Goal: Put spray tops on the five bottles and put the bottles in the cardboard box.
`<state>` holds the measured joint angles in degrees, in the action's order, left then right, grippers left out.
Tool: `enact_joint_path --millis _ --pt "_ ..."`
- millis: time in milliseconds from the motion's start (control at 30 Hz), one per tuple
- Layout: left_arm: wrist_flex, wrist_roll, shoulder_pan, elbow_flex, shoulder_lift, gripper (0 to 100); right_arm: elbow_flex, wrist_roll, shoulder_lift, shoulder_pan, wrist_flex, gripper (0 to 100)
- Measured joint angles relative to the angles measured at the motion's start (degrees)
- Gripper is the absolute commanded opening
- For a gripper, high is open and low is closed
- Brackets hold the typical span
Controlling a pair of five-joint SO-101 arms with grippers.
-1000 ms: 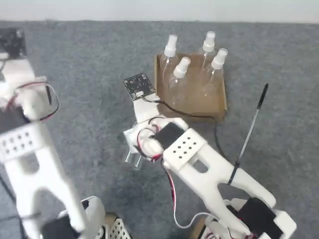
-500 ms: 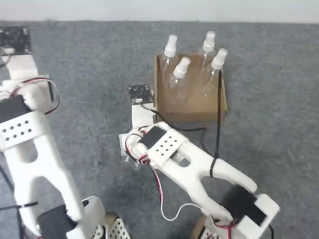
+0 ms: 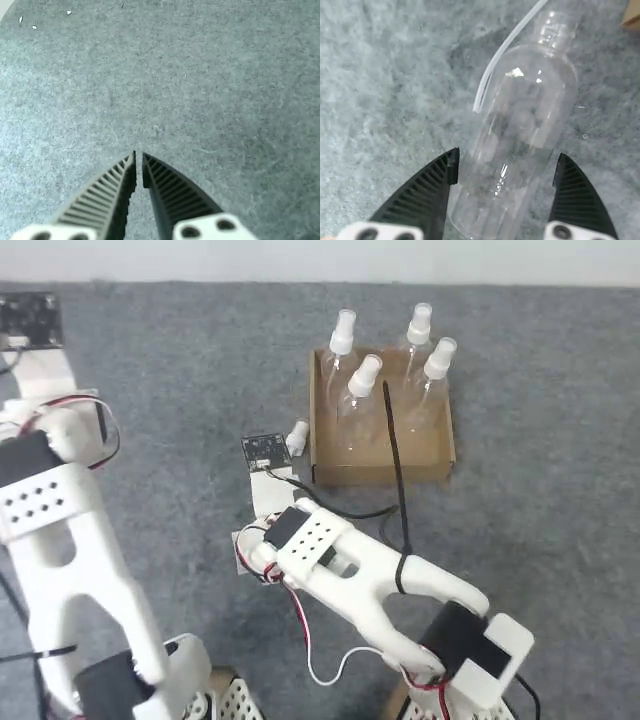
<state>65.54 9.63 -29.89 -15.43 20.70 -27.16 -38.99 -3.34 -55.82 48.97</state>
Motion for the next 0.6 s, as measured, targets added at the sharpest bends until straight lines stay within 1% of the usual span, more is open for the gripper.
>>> enact_joint_path --millis 100,133,167,300,400,500,600 --pt "0.0 0.0 0.0 0.0 0.0 2 0.0 0.35 -0.53 0.0 0.09 4.6" --pt "0.0 0.0 0.0 0.0 0.0 2 0.0 1.76 -0.53 0.0 0.09 1.1" --pt "0.0 0.0 0.0 0.0 0.0 2 0.0 3.52 -0.53 0.09 0.09 0.2" --pt "0.0 0.0 0.0 0.0 0.0 2 0.0 13.01 -0.35 0.09 0.18 2.0" --pt "0.0 0.0 0.0 0.0 0.0 2 0.0 21.63 2.37 0.09 3.08 2.3" --pt "0.09 0.0 0.0 0.0 0.0 2 0.0 31.21 9.05 1.05 8.97 2.1" --pt "2.73 0.88 1.41 0.0 0.0 2 1.49 40.79 18.46 3.08 17.49 2.0"
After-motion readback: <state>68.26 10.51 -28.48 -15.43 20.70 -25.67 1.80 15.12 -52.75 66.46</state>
